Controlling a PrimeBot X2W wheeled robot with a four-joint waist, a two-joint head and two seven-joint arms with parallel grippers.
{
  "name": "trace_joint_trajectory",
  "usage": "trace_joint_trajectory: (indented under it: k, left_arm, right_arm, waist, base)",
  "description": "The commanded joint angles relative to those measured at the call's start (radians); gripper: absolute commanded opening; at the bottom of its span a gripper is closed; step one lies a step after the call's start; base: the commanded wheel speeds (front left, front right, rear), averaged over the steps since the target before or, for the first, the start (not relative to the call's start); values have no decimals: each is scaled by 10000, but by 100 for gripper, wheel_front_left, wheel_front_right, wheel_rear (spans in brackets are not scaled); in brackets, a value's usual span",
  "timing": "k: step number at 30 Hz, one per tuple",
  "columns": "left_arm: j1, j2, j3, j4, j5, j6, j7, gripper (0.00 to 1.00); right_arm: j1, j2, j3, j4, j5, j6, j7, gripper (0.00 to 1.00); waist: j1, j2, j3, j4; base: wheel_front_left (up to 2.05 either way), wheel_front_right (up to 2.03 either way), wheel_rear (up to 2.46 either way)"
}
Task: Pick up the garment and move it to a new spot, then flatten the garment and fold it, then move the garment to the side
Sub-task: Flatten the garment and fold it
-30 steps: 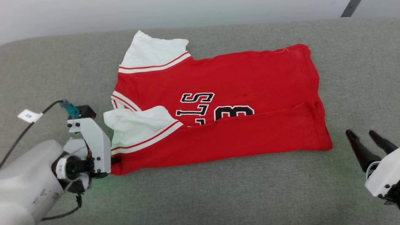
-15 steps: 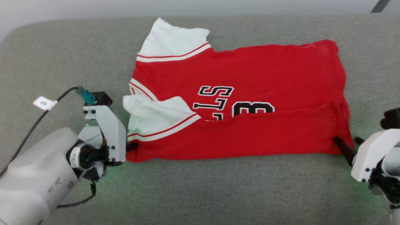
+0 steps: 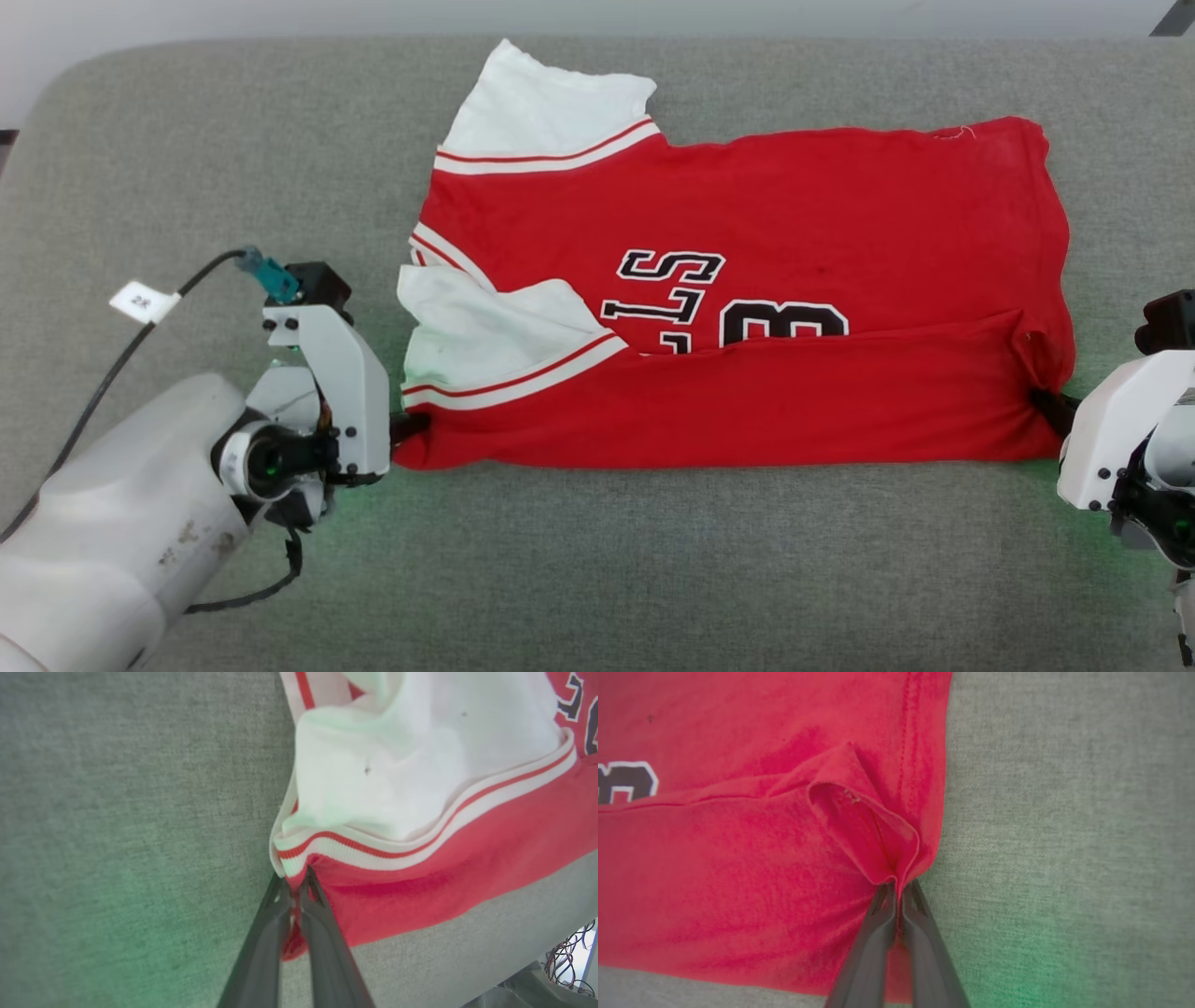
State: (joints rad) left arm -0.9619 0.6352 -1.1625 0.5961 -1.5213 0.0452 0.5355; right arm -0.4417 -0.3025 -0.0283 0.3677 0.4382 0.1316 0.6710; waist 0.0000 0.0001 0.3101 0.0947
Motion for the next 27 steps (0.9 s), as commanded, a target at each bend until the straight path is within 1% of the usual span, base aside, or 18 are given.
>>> trace_joint_trajectory:
  k: [1, 7, 13, 14, 22, 27]
  left_arm:
    - [261, 25, -60, 103, -35, 71, -87, 0]
    - [348, 534, -59, -419, -49, 244, 136, 0]
    - [649, 1245, -156, -1561, -4, 760, 285, 0]
    - [649, 1245, -156, -1561, -4, 760, 285, 0]
    - [1363, 2316, -310, -3748, 59, 1721, 218, 0]
    - [1968, 2823, -520, -5035, 135, 2319, 127, 0]
  right_arm:
    - [304, 24, 210, 440, 92, -19, 148, 0]
    - [474, -366, 226, 109, 550, -18, 500, 0]
    - [896, -816, 389, -576, 890, -18, 1094, 0]
    - [896, -816, 389, -576, 890, -18, 1094, 0]
    - [1913, -1147, 169, -1642, 1184, -16, 1934, 0]
    - [2694, -1115, -165, -2314, 1263, -18, 2531, 0]
  waist:
    - [0, -1, -109, -15]
    - [0, -1, -553, -5]
    - [0, -1, -1044, 58]
    - [0, -1, -1044, 58]
    - [0, -1, -1496, 209]
    - [0, -1, -1588, 283]
  base:
    - [0, 0, 0]
    - [0, 0, 0]
    - [0, 0, 0]
    - [0, 0, 0]
    - [0, 0, 0]
    - [0, 0, 0]
